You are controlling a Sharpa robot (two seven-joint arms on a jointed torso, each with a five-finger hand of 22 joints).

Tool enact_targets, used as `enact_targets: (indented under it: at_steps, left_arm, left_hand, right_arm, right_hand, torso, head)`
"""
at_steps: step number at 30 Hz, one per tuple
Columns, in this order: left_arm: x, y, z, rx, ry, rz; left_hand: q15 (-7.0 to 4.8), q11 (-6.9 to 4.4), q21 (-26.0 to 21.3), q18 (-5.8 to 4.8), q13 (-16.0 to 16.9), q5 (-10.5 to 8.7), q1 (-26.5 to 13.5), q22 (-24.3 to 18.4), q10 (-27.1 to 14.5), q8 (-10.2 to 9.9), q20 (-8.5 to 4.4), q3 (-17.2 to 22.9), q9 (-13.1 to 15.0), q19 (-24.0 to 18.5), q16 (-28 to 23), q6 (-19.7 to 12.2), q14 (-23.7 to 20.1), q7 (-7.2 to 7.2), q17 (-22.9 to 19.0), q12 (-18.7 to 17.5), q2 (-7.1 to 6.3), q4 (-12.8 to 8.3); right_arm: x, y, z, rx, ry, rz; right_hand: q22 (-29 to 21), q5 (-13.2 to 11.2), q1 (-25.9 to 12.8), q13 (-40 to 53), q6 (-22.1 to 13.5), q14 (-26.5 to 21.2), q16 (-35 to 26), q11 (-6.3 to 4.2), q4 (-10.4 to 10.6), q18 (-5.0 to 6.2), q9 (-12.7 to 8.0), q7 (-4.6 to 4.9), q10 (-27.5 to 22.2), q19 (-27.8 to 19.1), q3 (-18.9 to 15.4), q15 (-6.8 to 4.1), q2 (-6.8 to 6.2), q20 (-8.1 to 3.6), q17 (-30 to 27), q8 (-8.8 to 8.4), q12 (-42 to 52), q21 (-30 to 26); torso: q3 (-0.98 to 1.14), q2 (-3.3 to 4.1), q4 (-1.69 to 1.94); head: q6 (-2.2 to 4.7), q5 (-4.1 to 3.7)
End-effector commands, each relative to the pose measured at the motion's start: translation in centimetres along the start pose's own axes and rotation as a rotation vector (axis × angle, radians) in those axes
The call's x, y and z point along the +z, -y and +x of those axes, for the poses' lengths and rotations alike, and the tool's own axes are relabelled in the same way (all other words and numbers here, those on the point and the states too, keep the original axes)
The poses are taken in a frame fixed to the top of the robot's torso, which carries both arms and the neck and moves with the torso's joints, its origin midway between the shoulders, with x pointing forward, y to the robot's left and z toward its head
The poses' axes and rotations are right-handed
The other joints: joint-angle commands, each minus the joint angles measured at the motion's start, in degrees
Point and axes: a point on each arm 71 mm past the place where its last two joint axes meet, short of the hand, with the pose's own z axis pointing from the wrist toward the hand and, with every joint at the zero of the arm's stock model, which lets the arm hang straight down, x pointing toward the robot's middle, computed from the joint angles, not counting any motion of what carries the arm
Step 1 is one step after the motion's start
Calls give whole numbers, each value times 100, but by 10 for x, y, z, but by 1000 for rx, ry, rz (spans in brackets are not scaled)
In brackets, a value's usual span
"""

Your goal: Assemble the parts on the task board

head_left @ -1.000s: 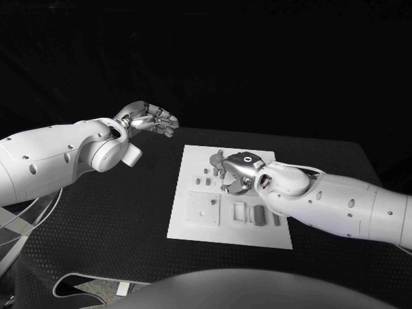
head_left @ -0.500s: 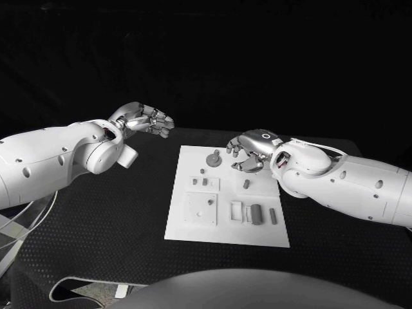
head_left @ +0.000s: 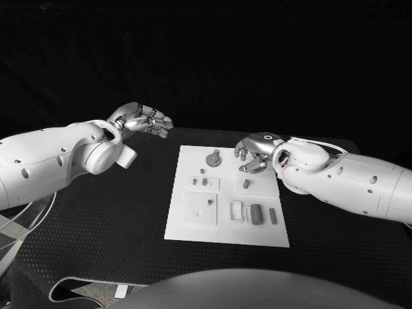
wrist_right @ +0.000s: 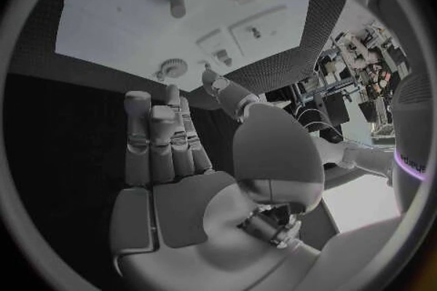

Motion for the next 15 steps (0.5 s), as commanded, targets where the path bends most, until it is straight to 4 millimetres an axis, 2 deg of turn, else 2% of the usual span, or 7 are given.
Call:
enact_targets:
  at_steps: [1, 9, 12, 15]
  left_arm:
    - [1, 2, 1, 0, -7, 10]
    - [1, 2, 2, 0, -9, 10]
    - [1, 2, 2, 0, -8, 10]
    - [2, 2, 2, 0, -9, 9]
  left_hand:
    - [5, 10, 25, 60, -9, 22, -8, -6, 48, 39, 4, 1, -7, -29, -28, -38, 4, -9, 8, -16, -23, 21]
    - [5, 10, 25, 60, -10, 22, -9, -7, 49, 40, 4, 1, -8, -29, -30, -38, 5, -9, 10, -17, -22, 22]
    - [5, 10, 25, 60, -10, 22, -10, -7, 49, 41, 4, 1, -8, -29, -30, -38, 5, -9, 11, -17, -22, 23]
    - [5, 10, 25, 60, -11, 22, -10, -7, 50, 41, 4, 1, -8, -29, -31, -39, 5, -9, 11, -18, -22, 23]
  right_arm:
    - [0, 1, 12, -32, -74, 6]
    - [0, 6, 29, -70, -116, 21]
    - [0, 9, 35, -77, -129, 30]
    - [0, 11, 39, -79, -144, 33]
  right_hand:
    - [58, 26, -20, -24, -78, -75, -22, 50, 69, 490, -17, -92, -80, -75, 1, 14, -103, 16, -5, 7, -19, -35]
    - [60, 26, -73, -122, -205, -196, -13, 181, 214, 490, -49, -236, -400, -148, 15, 139, -294, 51, -1, -6, -172, -73]
    - [57, 25, -77, -168, -249, -251, -11, 231, 270, 490, -57, -274, -534, -181, 32, 187, -340, 68, -3, -5, -227, -96]
    - [55, 24, -72, -206, -271, -281, -8, 265, 309, 490, -60, -286, -625, -194, 46, 221, -367, 77, -7, 2, -250, -107]
  torso:
    - [1, 3, -8]
    - [-3, -2, -1]
    - [-6, 1, -1]
    - [-1, 3, 1]
  head:
    - [1, 13]
    - [1, 15]
    - [1, 15]
    - [1, 17]
